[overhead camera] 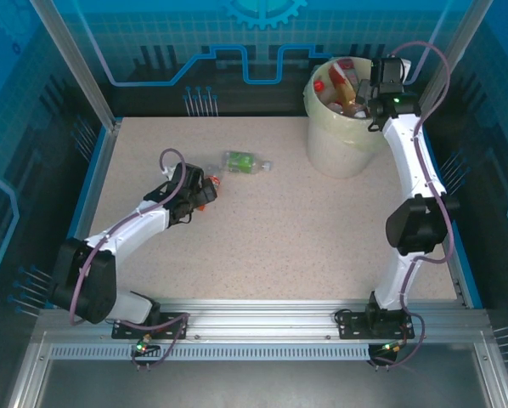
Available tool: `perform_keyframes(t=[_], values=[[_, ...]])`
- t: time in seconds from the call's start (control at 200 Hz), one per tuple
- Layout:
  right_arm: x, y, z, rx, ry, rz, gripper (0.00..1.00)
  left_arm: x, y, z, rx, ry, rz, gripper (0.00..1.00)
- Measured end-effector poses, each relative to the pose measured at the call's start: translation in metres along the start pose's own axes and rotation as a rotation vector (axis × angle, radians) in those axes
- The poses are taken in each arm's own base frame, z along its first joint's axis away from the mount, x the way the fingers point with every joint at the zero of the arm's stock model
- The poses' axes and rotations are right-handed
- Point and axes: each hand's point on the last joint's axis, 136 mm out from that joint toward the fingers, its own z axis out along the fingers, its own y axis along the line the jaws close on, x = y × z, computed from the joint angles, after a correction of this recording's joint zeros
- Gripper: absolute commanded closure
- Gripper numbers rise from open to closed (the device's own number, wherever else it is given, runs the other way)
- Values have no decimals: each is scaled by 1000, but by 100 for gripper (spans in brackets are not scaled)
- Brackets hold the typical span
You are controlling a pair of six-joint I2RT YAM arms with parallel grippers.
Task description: Put the plastic bottles in the bin
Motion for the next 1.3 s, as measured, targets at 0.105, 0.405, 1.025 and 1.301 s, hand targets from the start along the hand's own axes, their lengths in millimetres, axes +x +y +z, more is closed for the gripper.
perform_keyframes(t=[0.105,0.405,1.025,1.301], values=[[0,1,-3,-16,6,-28,1,-1,-3,2,4,5,0,1],[-10,37,-17,-236,0,-67,1,2,-4,5,9,22,1,1],[-22,-6,24,56,8,-102,0,7,2,25,-4,83,15,1],[-12,-12,28,60,53,-140,0,8,2,25,5,95,11,1]])
